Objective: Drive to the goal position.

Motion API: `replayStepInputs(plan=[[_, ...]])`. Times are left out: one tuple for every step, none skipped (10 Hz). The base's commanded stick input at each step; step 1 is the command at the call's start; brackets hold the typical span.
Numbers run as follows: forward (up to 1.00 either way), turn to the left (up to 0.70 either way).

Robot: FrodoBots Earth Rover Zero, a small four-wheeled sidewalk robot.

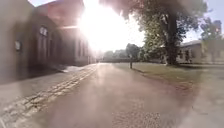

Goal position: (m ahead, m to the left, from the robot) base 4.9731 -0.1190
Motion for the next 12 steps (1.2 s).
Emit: replayStepInputs(plan=[[0.6,0.0],[0.6,0.0],[0.6,0.0],[0.6,0.0],[0.6,0.0],[0.6,0.0],[0.6,0.0],[0.6,0.0],[0.6,0.0],[0.6,0.0],[0.6,0.0],[0.6,0.0]])
